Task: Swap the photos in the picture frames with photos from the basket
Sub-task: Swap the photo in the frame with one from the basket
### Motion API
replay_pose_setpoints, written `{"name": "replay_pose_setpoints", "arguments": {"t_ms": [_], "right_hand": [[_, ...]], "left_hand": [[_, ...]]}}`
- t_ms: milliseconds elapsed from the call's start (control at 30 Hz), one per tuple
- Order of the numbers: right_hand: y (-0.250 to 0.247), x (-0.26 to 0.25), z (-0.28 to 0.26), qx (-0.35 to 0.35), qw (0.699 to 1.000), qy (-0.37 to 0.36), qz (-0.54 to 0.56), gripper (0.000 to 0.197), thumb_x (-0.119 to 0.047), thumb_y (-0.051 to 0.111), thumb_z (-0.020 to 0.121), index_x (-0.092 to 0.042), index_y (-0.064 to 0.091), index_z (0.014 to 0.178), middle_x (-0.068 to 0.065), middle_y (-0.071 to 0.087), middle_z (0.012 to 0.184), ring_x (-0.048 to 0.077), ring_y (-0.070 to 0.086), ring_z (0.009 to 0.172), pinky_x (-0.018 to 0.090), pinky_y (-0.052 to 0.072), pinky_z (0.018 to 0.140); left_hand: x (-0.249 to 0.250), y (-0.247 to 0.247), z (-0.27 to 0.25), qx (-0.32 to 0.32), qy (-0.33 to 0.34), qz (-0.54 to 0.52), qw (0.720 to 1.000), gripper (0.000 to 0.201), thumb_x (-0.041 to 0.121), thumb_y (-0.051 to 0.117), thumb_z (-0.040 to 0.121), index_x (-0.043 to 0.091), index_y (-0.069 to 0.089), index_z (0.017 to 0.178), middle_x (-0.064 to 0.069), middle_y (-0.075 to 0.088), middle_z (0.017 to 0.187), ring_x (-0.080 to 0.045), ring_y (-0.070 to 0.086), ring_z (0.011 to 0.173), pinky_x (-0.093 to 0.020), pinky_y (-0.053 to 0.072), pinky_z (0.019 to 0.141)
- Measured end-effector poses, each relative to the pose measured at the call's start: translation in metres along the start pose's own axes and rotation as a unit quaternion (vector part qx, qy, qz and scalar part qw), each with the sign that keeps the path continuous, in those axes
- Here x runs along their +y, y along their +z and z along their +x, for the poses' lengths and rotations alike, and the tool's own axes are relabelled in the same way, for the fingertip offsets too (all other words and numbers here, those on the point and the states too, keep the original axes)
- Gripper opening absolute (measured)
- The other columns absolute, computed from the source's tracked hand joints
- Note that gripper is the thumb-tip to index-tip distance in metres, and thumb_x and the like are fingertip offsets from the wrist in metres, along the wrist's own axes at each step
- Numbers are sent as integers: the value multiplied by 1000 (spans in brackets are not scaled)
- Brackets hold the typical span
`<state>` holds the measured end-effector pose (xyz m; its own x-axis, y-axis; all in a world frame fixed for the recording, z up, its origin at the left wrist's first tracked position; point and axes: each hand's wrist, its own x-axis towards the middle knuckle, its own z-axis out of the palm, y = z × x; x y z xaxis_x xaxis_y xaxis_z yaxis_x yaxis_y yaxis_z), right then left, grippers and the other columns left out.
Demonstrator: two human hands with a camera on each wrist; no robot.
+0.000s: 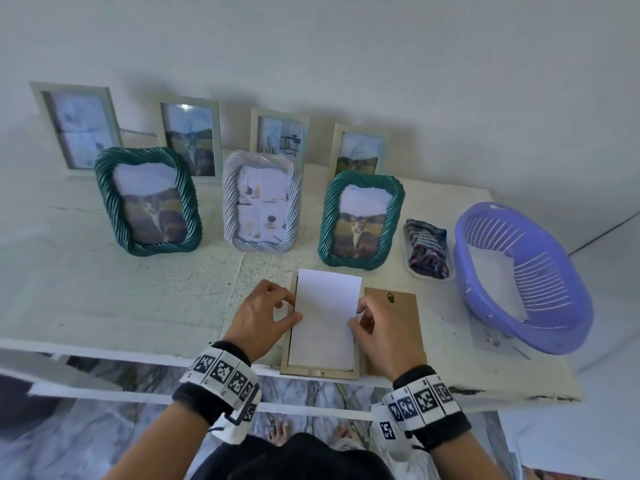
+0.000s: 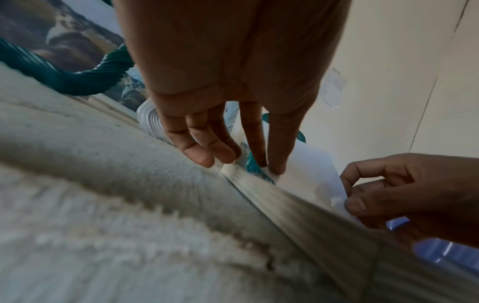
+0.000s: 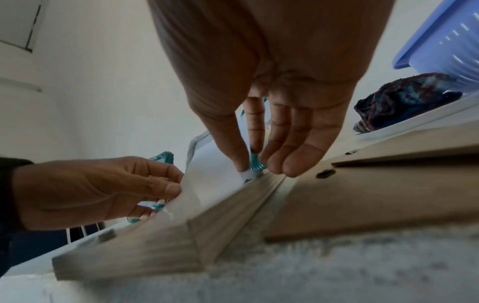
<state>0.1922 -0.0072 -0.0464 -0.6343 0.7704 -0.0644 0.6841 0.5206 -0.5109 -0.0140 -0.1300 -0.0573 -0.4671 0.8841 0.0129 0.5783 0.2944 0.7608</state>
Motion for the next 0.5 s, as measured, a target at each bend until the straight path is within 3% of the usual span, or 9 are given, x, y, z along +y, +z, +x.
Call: {"name": "replay_pose_setpoints", "arguments": {"t_ms": [167,300,367,500], "right_hand": [[2,-5,-2,-26,998,18,-54,14,-47,51,88,-36,43,93,-9,59,74,10,57,62,40,54,59],[0,-12,-2,-35,997,24,-71,33,-43,51,90,-40,41,121,-12,57,89,10,57,68,34,53,60],[1,-15,-2,-44,997,17,-67,42,-38,51,92,-39,40,133,-10,55,95,8,54,68,28,48,59],[2,-18,-4,-48,995,5,-83,37,-35,47,96,-36,50,133,-5,54,109,10,54,70,26,47,61]], "left_hand": [[-5,5,-1,-38,-8,39,999,41,30,75,82,19,61,119,4,51,104,-11,55,87,-29,50,82],[-6,6,-2,-44,-6,32,998,70,29,76,80,27,39,140,7,52,107,-8,55,89,-25,47,81],[-7,6,-3,-46,4,34,998,68,30,74,82,28,40,141,6,52,109,-9,55,91,-26,48,83],[-12,5,-4,-55,25,37,997,47,33,70,86,25,55,130,6,49,110,-5,55,92,-26,48,85]]}}
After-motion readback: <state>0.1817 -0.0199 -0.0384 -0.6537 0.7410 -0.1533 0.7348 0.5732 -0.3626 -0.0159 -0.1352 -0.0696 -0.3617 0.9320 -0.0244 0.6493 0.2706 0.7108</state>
